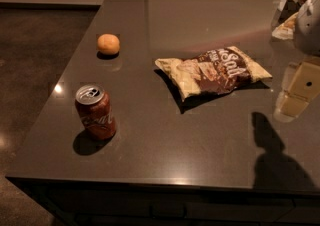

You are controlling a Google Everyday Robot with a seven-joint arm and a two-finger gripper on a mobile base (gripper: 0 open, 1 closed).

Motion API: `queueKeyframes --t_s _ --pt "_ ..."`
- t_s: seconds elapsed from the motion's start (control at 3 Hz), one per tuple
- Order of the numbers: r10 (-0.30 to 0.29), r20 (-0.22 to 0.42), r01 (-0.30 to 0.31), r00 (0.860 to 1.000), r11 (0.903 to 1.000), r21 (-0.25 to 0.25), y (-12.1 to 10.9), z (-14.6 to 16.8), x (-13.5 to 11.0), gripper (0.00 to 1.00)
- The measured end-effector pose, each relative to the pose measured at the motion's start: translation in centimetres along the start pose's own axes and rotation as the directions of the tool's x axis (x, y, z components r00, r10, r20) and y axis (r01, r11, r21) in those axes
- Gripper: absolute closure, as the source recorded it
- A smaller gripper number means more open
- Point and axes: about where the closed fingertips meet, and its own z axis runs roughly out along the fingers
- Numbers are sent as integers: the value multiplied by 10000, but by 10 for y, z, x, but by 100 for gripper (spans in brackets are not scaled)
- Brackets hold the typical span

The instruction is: Pick coke can

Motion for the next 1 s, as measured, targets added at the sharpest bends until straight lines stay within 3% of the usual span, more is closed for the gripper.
queueKeyframes --t_s 0.33,0.67,1.0 --pt "0 1 0 10000 10000 2 0 0 0 0" --pt "-84 596 107 9982 9992 -394 -1 -2 -10 0" --pt "-269 1839 467 9826 9934 -1044 5 3 -48 0"
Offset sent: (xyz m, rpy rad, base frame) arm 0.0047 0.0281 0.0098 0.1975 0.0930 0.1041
